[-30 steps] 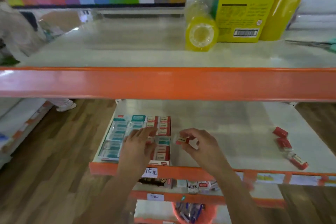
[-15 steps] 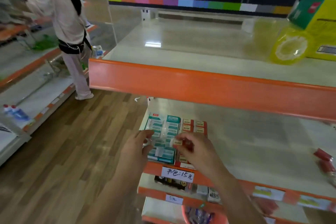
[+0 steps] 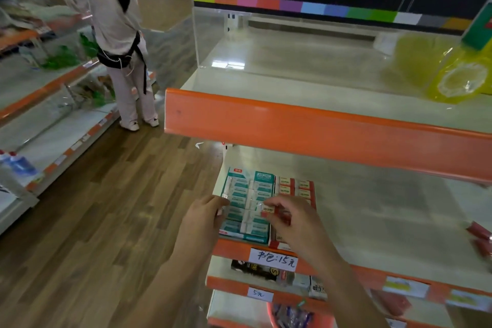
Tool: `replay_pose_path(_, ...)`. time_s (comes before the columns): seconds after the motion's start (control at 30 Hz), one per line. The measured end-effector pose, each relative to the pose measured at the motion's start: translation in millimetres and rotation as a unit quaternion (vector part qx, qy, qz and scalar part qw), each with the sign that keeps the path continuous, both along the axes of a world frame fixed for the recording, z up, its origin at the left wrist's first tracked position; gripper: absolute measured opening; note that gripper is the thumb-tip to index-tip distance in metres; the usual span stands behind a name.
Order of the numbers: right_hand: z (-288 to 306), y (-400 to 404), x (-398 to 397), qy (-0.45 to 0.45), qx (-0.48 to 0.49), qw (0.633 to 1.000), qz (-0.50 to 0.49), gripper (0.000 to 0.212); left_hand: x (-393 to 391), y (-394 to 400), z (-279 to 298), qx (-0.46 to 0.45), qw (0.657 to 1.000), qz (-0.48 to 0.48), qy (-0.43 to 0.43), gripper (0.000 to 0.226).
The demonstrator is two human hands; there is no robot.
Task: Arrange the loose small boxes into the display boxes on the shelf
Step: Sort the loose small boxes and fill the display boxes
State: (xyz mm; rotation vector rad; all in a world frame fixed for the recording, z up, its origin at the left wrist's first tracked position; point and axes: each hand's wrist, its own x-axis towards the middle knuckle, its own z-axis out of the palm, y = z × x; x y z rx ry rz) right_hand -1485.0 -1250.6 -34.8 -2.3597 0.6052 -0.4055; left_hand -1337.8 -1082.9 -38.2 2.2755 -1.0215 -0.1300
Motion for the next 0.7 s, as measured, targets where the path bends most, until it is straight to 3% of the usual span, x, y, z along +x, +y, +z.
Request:
replay_pose_path(0.17,0.6,-6.0,-22.0,0.007,-0.005,0.999,-0.037,0.026,-6.1,-4.4,0.2,-0.006,0.998,0.006,-0.061,0.031)
replay_pose_path(0.4,-4.9,-12.4,-40.5,0.019,0.011,0.999,-0.024,0.030,-26.2,-23.3,1.4,-0.025,0.999,-0.015,-0.025,0.029)
replay_pose_path(0.57,-6.8,-6.2,-31.4,-0.001,-0.054,0.997,-0.046,0.020,-43.5,-39.3,1.5,-0.027,0.998,-0.051,-0.041,0.021)
replay_pose_path(0.7,-9.2,-5.6,-31.5,0.010,-0.090,0.993,-0.079,0.024,-54.8,-47.7,2.4,-0.034,0.996,-0.065,-0.054,0.023)
